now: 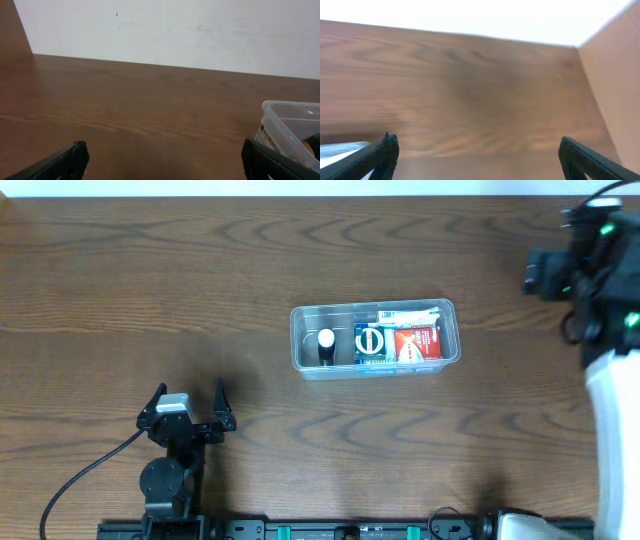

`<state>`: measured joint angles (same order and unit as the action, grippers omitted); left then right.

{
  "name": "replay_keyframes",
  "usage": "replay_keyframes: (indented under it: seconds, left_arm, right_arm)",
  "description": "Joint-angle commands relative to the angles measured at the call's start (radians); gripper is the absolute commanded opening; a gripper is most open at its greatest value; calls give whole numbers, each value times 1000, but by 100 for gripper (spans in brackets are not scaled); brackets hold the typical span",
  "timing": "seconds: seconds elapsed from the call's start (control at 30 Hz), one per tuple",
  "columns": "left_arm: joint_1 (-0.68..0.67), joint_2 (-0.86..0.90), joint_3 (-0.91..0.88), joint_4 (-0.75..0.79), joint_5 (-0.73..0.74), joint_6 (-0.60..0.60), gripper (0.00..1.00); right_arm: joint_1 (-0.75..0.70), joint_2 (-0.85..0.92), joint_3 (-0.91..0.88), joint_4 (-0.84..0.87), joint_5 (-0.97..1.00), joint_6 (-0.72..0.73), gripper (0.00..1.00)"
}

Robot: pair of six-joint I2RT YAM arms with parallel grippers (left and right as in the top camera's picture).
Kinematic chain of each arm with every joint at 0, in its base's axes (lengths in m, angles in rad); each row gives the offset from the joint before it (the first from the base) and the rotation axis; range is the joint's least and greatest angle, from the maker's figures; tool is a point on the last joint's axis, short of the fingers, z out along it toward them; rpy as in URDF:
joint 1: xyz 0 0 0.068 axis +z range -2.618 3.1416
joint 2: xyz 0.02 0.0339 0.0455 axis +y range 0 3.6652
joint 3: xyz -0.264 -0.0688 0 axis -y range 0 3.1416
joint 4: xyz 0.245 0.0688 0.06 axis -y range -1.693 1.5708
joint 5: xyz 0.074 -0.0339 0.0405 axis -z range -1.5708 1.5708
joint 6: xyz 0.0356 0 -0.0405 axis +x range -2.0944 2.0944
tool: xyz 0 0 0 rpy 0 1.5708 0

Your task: Pack container

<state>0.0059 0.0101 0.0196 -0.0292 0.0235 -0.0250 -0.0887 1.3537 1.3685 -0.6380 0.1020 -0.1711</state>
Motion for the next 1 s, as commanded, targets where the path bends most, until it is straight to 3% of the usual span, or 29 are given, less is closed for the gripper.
replay_keyframes:
  seconds: [0.0,0.2,0.37,0.47,0.7,0.97]
  left_arm:
    - [6,-6,-16,-42,-8,10,98]
    - [6,-6,-16,-42,-8,10,98]
    - [6,-6,-16,-42,-8,10,98]
    - [6,-6,-16,-42,-8,10,98]
    - [6,-6,-16,-42,-8,10,98]
    - [6,-6,-16,-42,-8,10,98]
  right_arm:
    - [118,-95,-115,-8,0,13,99]
    - [207,-338,-423,91,-53,23,99]
    - [179,-597,-698,430,-155,221,99]
    - [151,-774,-851,534,-156,316,99]
    - [93,-1086,-1080,544,-164,280,99]
    - [54,-1250,-1213,545,-181,229,99]
